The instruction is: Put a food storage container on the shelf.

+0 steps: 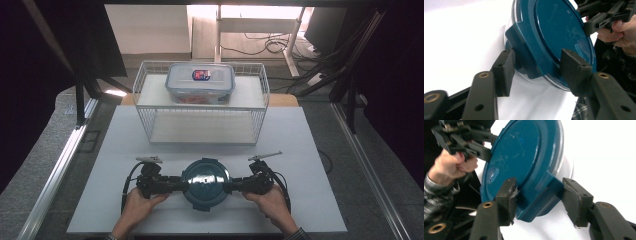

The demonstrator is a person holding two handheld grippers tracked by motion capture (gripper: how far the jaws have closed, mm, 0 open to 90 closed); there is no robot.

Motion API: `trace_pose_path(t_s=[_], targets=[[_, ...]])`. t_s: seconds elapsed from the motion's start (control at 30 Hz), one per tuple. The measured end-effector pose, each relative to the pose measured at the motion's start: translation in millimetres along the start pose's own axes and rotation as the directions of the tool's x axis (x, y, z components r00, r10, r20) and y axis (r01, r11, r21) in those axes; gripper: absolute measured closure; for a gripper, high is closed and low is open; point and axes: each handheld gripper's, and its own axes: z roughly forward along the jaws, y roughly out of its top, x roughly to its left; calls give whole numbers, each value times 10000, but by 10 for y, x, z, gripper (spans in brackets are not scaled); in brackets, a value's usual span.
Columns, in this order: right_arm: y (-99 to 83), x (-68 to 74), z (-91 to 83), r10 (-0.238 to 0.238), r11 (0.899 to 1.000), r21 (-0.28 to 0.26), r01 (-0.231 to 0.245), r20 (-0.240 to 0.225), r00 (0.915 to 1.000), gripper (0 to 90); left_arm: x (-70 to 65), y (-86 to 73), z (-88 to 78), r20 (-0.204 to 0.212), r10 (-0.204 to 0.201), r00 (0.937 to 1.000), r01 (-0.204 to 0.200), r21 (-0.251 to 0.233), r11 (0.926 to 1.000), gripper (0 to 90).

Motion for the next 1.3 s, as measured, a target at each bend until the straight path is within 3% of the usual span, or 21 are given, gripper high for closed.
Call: trace_pose_path(t_s=[0.03,0.13,0.27,0.43,0.47,0.5,0.53,0.63,0.7,0.8,0.83,0.87,0.93,0.97,1.1,1.13,1.17,1.2,1.3], targets=[[-21,11,-19,320,9993,-185,-320,-29,9995,499,-20,-15,-9,-71,-23,10000,23,-39,10000,490],[-45,44,-47,369,9987,-351,-369,-23,9993,524,-63,-34,-27,-193,113,9998,-113,-37,9999,510],[-45,103,-53,-65,9993,-378,71,154,9999,525,-78,-34,-50,-294,252,9993,-248,140,9996,514],[-12,79,-34,-72,9989,-457,80,181,9998,524,66,37,-21,-20,231,9997,-231,-45,9997,443],[7,12,-17,228,9987,-453,-227,24,9997,520,96,66,-2,122,100,9999,-100,-32,9999,454],[7,12,-17,228,9987,-453,-227,24,9997,520,109,81,10,173,69,9998,-69,-22,10000,454],[7,-40,-6,357,9985,-411,-349,197,9992,498,118,99,40,279,-14,9996,12,70,10000,448],[-13,-58,-5,469,9977,-506,-461,153,9988,497,121,107,52,352,-74,9994,72,77,9999,449],[-33,-8,-7,413,9981,-476,-391,466,9981,455,147,109,52,461,-221,9987,218,68,9997,451],[-81,31,17,681,9970,-397,-661,513,9964,423,216,116,72,814,-582,9950,575,109,9983,431],[-99,7,17,1044,9933,-543,-1025,331,9940,454,263,116,82,1068,-870,9905,862,123,9962,429],[-99,7,17,1044,9933,-543,-1025,331,9940,454,263,116,82,1068,-870,9905,862,123,9962,434],[-98,-48,-1,1700,9835,-617,-1699,-25,9854,493,294,111,86,1246,-1226,9846,1224,92,9924,446],[-93,-67,-2,1740,9827,-630,-1743,-109,9847,500,295,110,86,1255,-1337,9830,1338,76,9910,462],[-82,-35,-37,1508,9863,-668,-1510,-83,9885,547,255,82,30,1410,-1479,9789,1516,-157,9883,510],[-96,12,-76,1207,9898,-751,-1210,-86,9927,575,173,45,-18,1253,-1248,9842,1301,-350,9909,539],[-104,37,-88,1088,9903,-861,-1088,-41,9941,596,173,45,-18,1253,-1248,9842,1301,-350,9909,547],[-112,78,-120,907,9892,-1160,-894,60,9959,671,80,-3,-48,1323,-1097,9851,1169,-483,9920,555],[-119,152,-151,562,9912,-1209,-537,178,9983,667,9,-68,-83,1281,-947,9872,1034,-637,9926,572]])
